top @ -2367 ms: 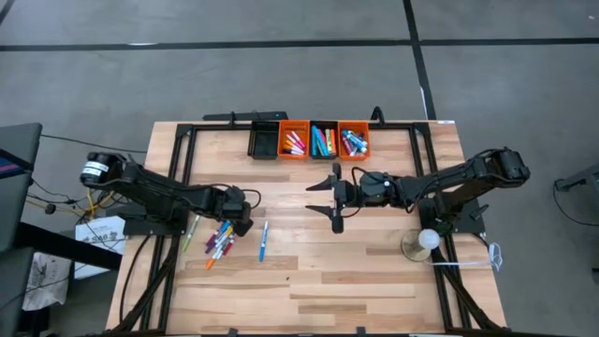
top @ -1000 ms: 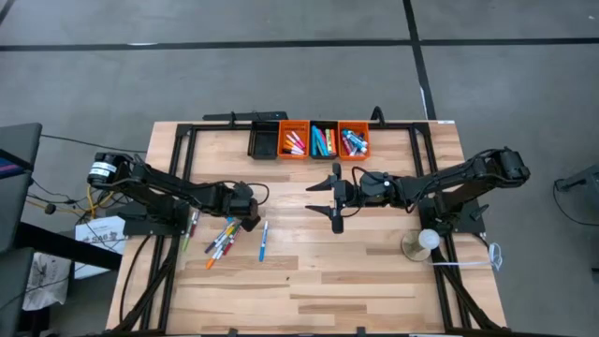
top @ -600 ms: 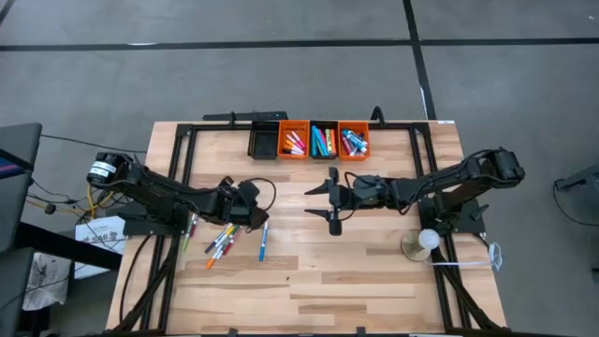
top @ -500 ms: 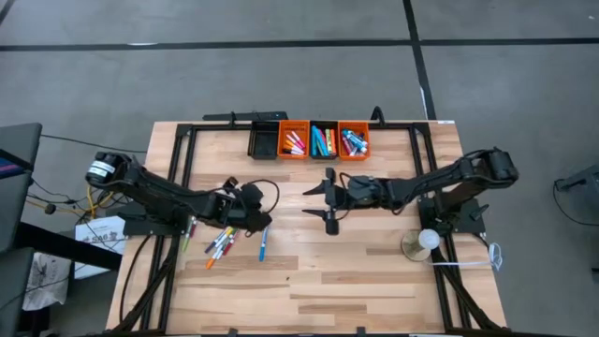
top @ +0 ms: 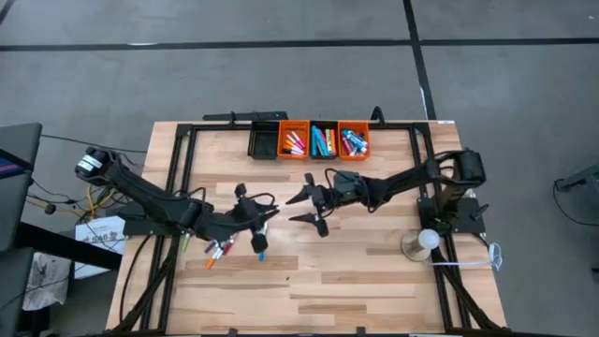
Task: Pick & Place Markers
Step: Put the light blue white highlighter pen into the left orange bin
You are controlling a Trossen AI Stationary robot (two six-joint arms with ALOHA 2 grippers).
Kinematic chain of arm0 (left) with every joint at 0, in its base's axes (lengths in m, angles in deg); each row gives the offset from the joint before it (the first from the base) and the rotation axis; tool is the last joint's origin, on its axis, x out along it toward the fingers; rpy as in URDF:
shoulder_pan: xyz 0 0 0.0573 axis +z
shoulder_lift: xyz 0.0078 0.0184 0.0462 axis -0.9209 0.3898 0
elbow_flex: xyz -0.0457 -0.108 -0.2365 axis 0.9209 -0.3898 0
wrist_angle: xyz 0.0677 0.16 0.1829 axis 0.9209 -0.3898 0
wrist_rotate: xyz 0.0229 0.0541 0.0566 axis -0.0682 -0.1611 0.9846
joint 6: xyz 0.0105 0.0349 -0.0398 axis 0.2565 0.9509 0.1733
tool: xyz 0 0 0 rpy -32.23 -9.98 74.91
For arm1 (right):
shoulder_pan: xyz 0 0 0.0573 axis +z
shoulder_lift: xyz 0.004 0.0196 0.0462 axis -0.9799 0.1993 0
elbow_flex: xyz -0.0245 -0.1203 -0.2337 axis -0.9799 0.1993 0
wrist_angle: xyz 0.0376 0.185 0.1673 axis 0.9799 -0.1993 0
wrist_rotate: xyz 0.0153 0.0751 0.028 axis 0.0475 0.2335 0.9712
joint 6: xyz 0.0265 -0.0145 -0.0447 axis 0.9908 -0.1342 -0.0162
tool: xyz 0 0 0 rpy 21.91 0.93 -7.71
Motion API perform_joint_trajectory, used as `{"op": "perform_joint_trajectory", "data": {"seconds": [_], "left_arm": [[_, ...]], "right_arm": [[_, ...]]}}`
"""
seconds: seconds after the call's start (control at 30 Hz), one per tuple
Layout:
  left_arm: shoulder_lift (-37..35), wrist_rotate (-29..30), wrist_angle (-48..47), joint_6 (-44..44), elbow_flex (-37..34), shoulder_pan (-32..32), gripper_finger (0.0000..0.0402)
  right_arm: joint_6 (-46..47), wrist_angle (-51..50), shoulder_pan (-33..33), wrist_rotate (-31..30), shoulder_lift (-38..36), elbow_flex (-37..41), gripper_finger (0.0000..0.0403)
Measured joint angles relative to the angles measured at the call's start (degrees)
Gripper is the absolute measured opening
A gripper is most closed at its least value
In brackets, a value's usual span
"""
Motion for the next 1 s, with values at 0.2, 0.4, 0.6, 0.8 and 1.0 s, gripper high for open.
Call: {"op": "perform_joint_trajectory", "data": {"seconds": [0.2, 0.4, 0.6, 0.8, 1.0], "left_arm": [[1.45, -4.69, 4.92, 2.99, 0.0, 0.32, 0.0033], [2.87, -5.77, 5.8, 3.1, 0.02, 0.84, 0.0035], [2.99, -6.03, 5.77, 3.11, -0.02, 0.95, 0.0033], [2.89, -6.02, 6.32, 3.18, -0.02, 0.97, 0.0035], [2.89, -6.04, 6.54, 3.15, -0.02, 1.32, 0.0038]], "right_arm": [[2.56, 0.74, 1.36, 0.18, 5.77, -6.3, 0.0219], [-0.61, 1.05, 3.74, 0.11, 6.25, -8.55, 0.0219], [-0.18, 2.14, 4.09, -0.04, 5.72, -8.49, 0.0213], [-0.16, 2.34, 3.63, -0.15, 6.14, -8.49, 0.0152], [-0.8, 2.27, 3.57, -0.19, 6.14, -8.49, 0.0032]]}}
